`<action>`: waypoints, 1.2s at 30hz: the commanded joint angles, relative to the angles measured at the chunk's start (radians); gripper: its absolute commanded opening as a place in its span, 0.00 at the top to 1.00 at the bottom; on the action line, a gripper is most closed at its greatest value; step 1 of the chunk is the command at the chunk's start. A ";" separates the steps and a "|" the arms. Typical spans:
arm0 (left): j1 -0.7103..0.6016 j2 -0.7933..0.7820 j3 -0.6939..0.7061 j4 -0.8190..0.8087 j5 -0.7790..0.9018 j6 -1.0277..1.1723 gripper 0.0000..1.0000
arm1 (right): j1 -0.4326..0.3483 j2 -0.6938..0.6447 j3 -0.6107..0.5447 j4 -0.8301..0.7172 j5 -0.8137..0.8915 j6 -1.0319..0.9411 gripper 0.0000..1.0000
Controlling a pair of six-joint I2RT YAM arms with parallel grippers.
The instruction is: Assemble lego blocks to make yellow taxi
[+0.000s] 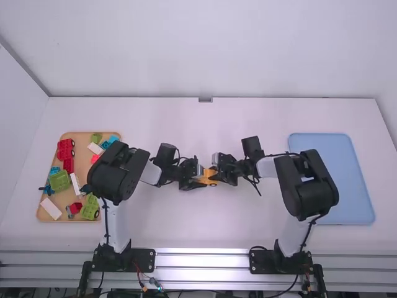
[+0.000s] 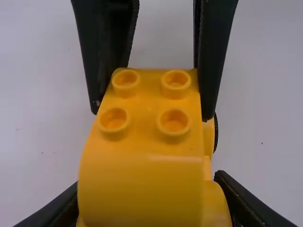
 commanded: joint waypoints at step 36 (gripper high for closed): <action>-0.016 0.034 -0.026 -0.011 -0.097 -0.014 0.94 | -0.014 -0.021 -0.010 0.101 -0.165 0.014 0.55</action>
